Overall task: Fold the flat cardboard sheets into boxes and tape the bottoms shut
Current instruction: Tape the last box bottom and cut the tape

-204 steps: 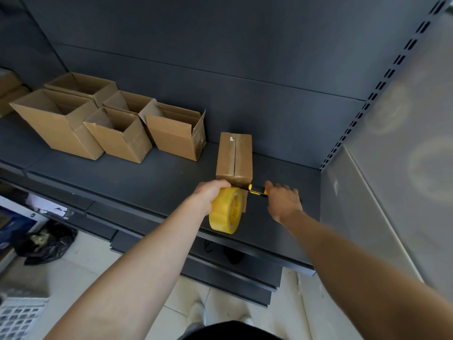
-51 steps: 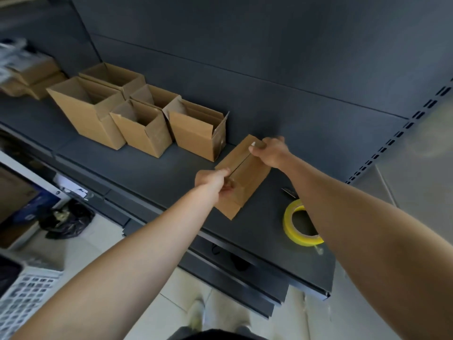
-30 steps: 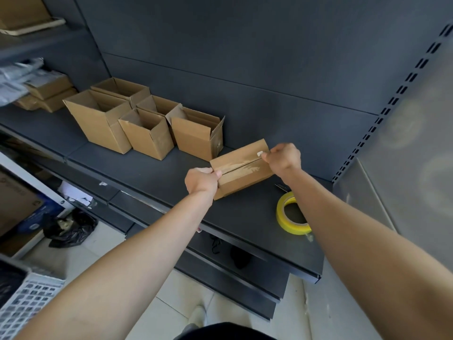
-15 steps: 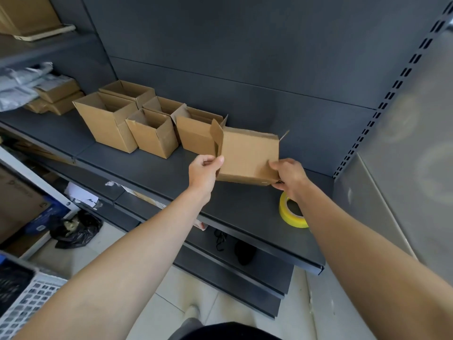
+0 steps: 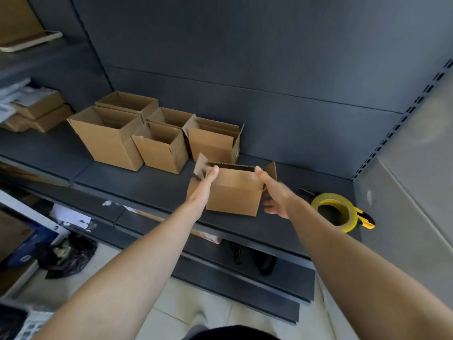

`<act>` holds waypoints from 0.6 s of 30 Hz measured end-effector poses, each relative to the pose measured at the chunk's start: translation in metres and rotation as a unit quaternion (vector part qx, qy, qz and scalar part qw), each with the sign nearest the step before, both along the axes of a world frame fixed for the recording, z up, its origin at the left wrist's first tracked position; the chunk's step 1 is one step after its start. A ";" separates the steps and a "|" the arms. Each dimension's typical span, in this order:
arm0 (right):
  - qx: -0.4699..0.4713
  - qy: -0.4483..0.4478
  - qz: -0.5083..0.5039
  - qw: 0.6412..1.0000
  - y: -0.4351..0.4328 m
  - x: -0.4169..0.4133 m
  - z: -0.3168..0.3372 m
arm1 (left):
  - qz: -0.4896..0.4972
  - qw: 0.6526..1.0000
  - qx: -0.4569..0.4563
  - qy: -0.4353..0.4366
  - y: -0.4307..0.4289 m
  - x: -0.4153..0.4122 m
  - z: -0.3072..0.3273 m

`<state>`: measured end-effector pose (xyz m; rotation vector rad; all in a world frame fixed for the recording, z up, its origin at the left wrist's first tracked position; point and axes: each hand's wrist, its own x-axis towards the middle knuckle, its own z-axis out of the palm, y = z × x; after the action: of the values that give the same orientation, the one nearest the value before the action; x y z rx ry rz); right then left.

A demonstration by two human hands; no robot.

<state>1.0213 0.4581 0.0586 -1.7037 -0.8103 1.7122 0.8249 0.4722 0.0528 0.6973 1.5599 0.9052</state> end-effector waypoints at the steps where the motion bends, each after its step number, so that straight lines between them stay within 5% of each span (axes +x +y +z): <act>1: -0.002 -0.001 0.000 1.000 0.002 -0.009 -0.001 | 0.013 1.000 -0.015 -0.003 0.006 -0.006 -0.001; 7: 0.058 -0.044 -0.151 0.986 0.021 -0.040 0.002 | 0.059 0.996 -0.057 0.019 0.040 -0.027 0.003; 18: 0.036 -0.290 -0.111 0.950 0.046 -0.060 0.009 | -0.013 0.997 -0.058 -0.051 0.062 -0.050 0.017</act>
<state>0.9610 0.5042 0.0677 -2.1869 -0.8715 1.0199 0.7747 0.5339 0.0702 0.5782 1.4980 0.8118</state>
